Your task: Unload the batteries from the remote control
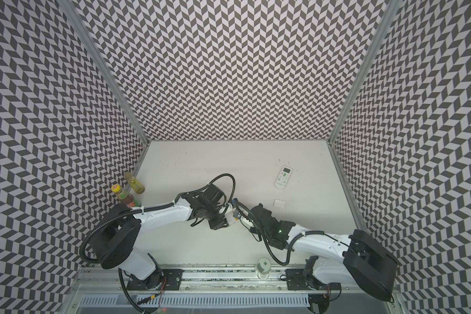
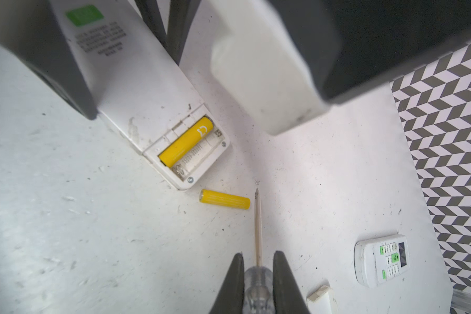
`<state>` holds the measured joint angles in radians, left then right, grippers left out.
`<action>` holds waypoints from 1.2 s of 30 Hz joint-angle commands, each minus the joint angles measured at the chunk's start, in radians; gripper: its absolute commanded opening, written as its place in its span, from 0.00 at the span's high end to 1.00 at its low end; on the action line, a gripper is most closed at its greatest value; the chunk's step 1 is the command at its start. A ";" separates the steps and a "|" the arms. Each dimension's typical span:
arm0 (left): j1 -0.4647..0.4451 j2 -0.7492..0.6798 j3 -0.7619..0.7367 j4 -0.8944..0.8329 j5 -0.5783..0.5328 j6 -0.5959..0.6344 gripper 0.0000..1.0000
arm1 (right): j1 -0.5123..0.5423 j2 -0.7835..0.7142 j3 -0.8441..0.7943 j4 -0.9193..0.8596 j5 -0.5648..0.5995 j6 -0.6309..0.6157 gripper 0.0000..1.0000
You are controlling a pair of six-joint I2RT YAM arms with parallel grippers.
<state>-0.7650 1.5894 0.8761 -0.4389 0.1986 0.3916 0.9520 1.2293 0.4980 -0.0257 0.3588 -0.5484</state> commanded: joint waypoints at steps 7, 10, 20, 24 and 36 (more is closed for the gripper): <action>0.009 -0.046 -0.031 0.012 -0.007 0.032 0.81 | -0.011 -0.044 0.001 0.031 0.018 0.025 1.00; 0.012 -0.062 -0.037 0.010 -0.014 0.061 0.81 | -0.018 -0.057 -0.004 0.030 0.016 0.027 1.00; 0.030 -0.131 -0.137 0.062 0.003 0.206 0.82 | -0.018 -0.142 -0.001 0.024 -0.133 0.044 1.00; 0.047 -0.140 -0.161 0.066 -0.011 0.256 0.82 | -0.043 -0.154 0.039 -0.014 -0.216 0.100 1.00; 0.101 -0.192 -0.215 0.090 0.033 0.305 0.79 | -0.139 -0.194 0.155 -0.108 -0.407 0.274 1.00</action>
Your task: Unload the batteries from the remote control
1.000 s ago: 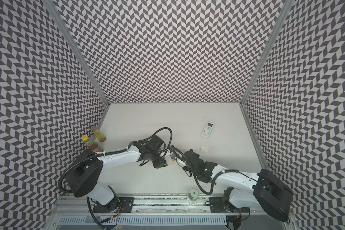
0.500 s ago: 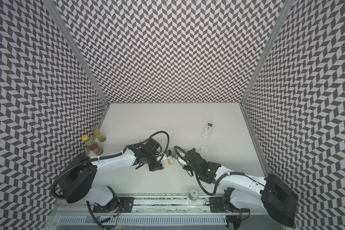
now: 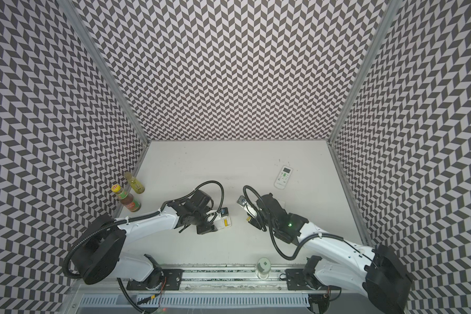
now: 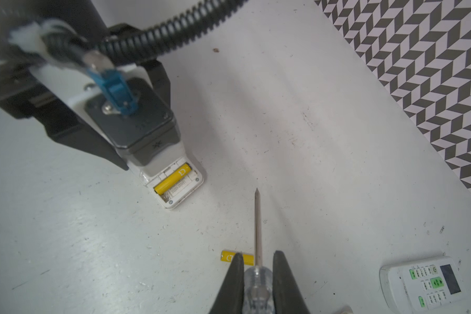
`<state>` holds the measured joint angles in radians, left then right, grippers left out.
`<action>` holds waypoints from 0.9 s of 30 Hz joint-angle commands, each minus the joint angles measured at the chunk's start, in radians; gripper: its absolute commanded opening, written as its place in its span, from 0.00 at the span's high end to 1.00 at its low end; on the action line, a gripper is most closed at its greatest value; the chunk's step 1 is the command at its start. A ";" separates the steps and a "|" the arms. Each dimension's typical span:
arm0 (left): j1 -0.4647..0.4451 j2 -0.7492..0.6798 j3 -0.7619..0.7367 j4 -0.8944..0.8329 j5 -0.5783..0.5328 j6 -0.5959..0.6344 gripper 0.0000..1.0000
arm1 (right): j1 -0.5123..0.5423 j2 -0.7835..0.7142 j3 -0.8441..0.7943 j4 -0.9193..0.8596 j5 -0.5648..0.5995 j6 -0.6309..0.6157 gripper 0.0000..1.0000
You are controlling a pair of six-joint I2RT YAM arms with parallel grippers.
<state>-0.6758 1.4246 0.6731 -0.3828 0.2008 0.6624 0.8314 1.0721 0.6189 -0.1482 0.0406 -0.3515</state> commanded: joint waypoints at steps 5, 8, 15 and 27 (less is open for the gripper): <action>0.038 -0.036 -0.002 0.049 0.015 0.019 0.82 | -0.061 -0.047 0.039 0.023 -0.166 0.189 1.00; 0.059 -0.028 -0.001 0.067 0.013 0.005 0.83 | -0.067 -0.054 0.024 0.063 -0.186 0.244 1.00; 0.067 -0.022 -0.013 0.068 0.044 0.033 0.82 | -0.115 0.023 0.108 0.001 -0.284 0.395 1.00; 0.076 -0.006 0.008 0.053 0.071 0.037 0.82 | -0.256 0.199 0.283 -0.181 -0.482 0.556 1.00</action>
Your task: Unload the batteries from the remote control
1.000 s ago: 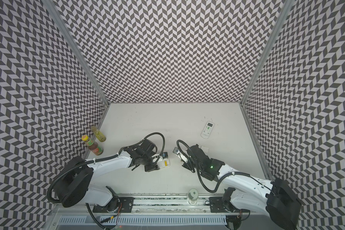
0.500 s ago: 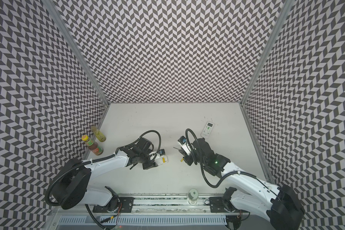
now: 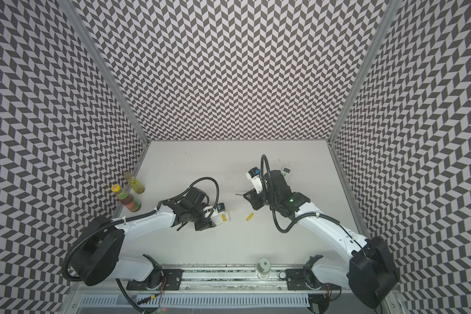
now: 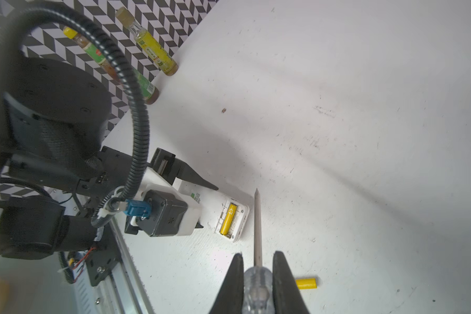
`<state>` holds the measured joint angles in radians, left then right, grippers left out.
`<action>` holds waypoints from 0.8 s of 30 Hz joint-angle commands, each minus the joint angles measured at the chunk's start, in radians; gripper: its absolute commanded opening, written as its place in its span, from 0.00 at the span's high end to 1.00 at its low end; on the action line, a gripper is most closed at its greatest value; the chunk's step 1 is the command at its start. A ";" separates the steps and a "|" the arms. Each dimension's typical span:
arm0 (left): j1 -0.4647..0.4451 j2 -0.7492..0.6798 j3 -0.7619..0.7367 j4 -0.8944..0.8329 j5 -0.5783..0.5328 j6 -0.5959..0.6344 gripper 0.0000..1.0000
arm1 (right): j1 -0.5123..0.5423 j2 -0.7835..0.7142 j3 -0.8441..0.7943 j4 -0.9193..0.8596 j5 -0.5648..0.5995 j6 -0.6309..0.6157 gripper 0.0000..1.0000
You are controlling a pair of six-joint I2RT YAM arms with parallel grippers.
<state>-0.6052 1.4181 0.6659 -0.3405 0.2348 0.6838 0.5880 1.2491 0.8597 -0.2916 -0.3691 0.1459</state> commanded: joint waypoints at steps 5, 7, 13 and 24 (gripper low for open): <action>0.005 0.004 0.021 0.002 0.044 0.016 0.82 | -0.026 0.056 0.051 -0.038 -0.111 0.102 1.00; 0.005 -0.006 0.018 -0.003 0.044 0.014 0.82 | -0.030 0.050 0.051 -0.023 -0.118 0.130 1.00; 0.012 -0.016 0.005 0.001 0.047 0.022 0.82 | -0.043 0.045 0.027 0.020 -0.109 0.205 1.00; 0.020 -0.039 0.013 -0.006 0.108 -0.013 0.82 | -0.045 0.127 0.077 -0.025 -0.221 0.213 1.00</action>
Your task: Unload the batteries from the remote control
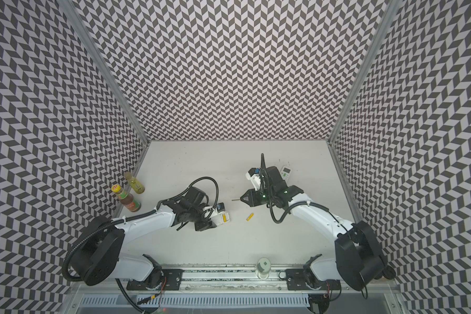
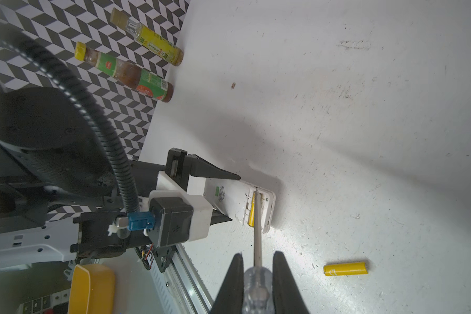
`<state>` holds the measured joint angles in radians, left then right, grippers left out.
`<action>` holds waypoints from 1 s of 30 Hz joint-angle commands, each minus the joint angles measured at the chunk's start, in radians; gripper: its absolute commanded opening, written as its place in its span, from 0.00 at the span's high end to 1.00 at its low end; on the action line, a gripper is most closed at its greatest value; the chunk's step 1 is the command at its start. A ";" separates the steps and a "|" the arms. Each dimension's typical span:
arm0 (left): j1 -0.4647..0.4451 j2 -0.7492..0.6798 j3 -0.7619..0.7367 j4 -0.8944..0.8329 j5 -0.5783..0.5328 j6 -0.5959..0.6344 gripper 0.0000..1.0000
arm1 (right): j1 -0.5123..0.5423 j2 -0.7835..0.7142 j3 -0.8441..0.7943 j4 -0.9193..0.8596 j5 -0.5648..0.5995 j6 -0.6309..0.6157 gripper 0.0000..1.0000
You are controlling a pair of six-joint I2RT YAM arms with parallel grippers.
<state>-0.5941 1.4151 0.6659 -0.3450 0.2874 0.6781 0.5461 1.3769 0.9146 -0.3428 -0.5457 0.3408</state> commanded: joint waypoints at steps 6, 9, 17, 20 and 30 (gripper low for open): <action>0.012 -0.039 0.017 -0.007 0.041 -0.005 0.82 | -0.004 0.062 0.043 -0.001 -0.087 0.023 1.00; 0.013 -0.044 0.000 0.015 0.047 0.003 0.82 | -0.005 0.095 0.043 -0.002 -0.091 0.010 1.00; 0.013 -0.034 -0.002 0.014 0.042 0.011 0.82 | -0.003 0.140 0.027 0.045 -0.125 0.031 1.00; 0.013 -0.024 0.004 0.009 0.018 0.015 0.82 | -0.003 0.164 0.030 0.049 -0.146 0.043 1.00; 0.014 -0.026 -0.021 0.029 -0.007 0.035 0.82 | 0.009 0.191 -0.002 0.129 -0.197 0.081 1.00</action>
<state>-0.5861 1.3968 0.6609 -0.3393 0.2745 0.6918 0.5472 1.5574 0.9295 -0.2920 -0.7067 0.4019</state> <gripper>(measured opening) 0.530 0.169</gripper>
